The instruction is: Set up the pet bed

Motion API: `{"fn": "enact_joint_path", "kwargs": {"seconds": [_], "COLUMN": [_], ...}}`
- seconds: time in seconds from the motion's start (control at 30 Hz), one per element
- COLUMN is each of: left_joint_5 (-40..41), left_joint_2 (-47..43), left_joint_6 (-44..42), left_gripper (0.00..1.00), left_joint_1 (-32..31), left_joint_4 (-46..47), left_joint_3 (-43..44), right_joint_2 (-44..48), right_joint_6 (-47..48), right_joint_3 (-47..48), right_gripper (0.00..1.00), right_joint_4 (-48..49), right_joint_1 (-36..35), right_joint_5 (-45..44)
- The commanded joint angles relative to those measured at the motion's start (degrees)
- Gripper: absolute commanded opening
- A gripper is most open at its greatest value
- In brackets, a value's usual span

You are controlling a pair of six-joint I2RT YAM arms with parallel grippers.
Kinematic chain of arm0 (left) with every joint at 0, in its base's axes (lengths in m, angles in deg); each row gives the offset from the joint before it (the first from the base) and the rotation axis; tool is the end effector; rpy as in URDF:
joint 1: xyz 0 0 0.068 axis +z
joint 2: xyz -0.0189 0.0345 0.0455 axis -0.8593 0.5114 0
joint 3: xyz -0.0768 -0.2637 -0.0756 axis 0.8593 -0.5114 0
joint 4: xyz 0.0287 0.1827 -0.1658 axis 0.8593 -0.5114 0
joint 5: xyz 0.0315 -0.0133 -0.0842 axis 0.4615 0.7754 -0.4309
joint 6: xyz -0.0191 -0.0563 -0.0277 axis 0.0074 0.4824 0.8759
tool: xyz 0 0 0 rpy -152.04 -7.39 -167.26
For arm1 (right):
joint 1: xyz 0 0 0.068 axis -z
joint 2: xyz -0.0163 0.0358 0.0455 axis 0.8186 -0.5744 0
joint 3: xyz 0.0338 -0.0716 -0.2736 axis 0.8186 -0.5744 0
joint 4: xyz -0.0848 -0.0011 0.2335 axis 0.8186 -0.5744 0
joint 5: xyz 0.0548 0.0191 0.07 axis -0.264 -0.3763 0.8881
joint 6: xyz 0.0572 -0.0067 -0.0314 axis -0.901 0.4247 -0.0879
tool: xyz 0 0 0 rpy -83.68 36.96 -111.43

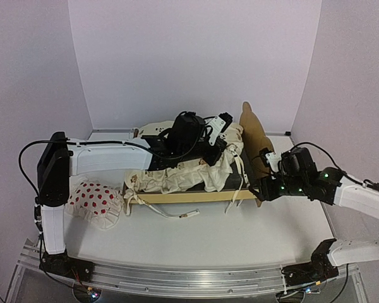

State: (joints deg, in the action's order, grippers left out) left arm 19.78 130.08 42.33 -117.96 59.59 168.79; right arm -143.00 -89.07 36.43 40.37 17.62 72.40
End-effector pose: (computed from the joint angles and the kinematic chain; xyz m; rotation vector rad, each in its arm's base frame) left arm 0.2592 -0.4166 0.3065 0.9512 1.6515 -0.5413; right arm 0.1803 0.1300 0.2580 -0.4877 2.2084 0.3087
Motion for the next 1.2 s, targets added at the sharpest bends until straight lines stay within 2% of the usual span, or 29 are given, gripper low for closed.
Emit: {"fn": "enact_joint_path", "kwargs": {"seconds": [0.0, 0.13, 0.23, 0.3, 0.5, 0.77, 1.17], "left_joint_5": [0.46, 0.45, 0.41, 0.52, 0.34, 0.20, 0.11], "left_joint_2": [0.20, 0.29, 0.25, 0.23, 0.66, 0.69, 0.87], "left_joint_6": [0.54, 0.43, 0.39, 0.40, 0.55, 0.75, 0.48], "left_gripper": [0.00, 0.00, 0.00, 0.00, 0.00, 0.00, 0.00], "left_joint_1": [0.35, 0.34, 0.36, 0.35, 0.35, 0.35, 0.31], "left_joint_4": [1.24, 1.11, 0.99, 0.81, 0.38, 0.40, 0.00], "left_joint_3": [2.73, 3.11, 3.30, 3.44, 4.30, 4.30, 4.40], "right_joint_2": [3.86, 5.25, 4.86, 5.11, -1.94, -18.88, -35.88], "right_joint_6": [-6.25, -8.74, -12.26, -14.40, -16.06, -13.59, -13.33], "right_joint_3": [-6.98, -12.56, -17.72, -22.92, -30.81, -31.30, -28.56], "right_gripper": [0.66, 0.65, 0.61, 0.61, 0.61, 0.62, 0.61], "right_joint_4": [-0.04, 5.13, 13.06, 25.09, 46.47, 67.75, 84.20], "right_joint_1": [-0.54, -1.10, -2.98, -4.75, -7.39, -7.60, -7.70], "right_joint_5": [1.87, 1.60, -0.72, -2.84, -10.47, -12.59, -15.29]}}
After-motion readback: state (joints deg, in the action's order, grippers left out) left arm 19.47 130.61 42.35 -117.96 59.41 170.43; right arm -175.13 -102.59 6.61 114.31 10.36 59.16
